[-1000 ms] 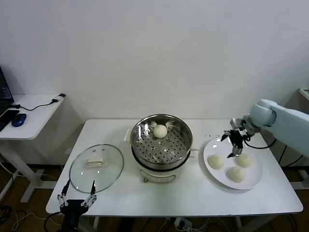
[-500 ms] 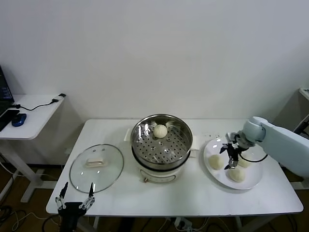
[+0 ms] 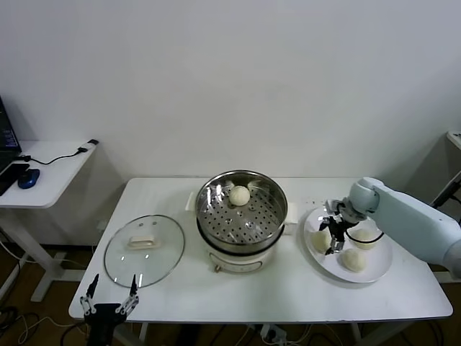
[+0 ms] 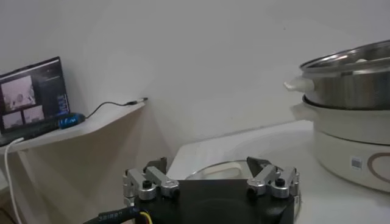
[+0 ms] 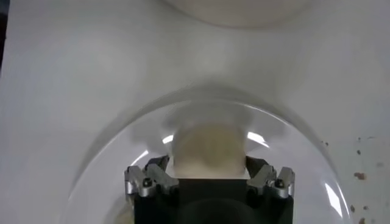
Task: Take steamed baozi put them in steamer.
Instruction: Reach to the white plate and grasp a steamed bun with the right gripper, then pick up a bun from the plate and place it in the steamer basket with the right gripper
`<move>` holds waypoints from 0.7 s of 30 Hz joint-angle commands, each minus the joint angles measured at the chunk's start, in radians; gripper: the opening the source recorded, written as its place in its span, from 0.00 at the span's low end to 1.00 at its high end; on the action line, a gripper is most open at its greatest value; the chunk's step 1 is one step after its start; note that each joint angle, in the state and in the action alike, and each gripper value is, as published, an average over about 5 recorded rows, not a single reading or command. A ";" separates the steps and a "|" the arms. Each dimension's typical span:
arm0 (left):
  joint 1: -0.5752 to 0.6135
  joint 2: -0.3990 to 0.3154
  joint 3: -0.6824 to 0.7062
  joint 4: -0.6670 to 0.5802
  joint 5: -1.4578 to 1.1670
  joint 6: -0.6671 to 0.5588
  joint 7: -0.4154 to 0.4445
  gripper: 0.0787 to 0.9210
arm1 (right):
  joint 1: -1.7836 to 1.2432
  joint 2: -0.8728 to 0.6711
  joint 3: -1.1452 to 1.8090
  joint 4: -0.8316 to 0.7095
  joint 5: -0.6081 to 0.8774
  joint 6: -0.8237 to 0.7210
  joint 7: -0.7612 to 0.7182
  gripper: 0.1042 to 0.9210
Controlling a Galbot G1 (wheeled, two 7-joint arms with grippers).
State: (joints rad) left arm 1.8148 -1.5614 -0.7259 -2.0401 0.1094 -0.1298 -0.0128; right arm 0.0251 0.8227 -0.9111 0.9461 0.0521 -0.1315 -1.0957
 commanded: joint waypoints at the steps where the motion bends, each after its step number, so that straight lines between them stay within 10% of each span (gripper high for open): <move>1: 0.000 0.001 0.001 0.000 0.001 -0.004 -0.005 0.88 | -0.012 0.023 0.015 -0.028 -0.014 0.004 -0.008 0.80; 21: 0.013 0.005 0.006 -0.006 0.001 -0.007 -0.003 0.88 | 0.239 -0.053 -0.137 0.033 0.172 -0.012 -0.018 0.60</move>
State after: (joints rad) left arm 1.8266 -1.5572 -0.7207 -2.0448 0.1100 -0.1373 -0.0159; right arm 0.1485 0.7953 -0.9796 0.9618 0.1412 -0.1397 -1.1138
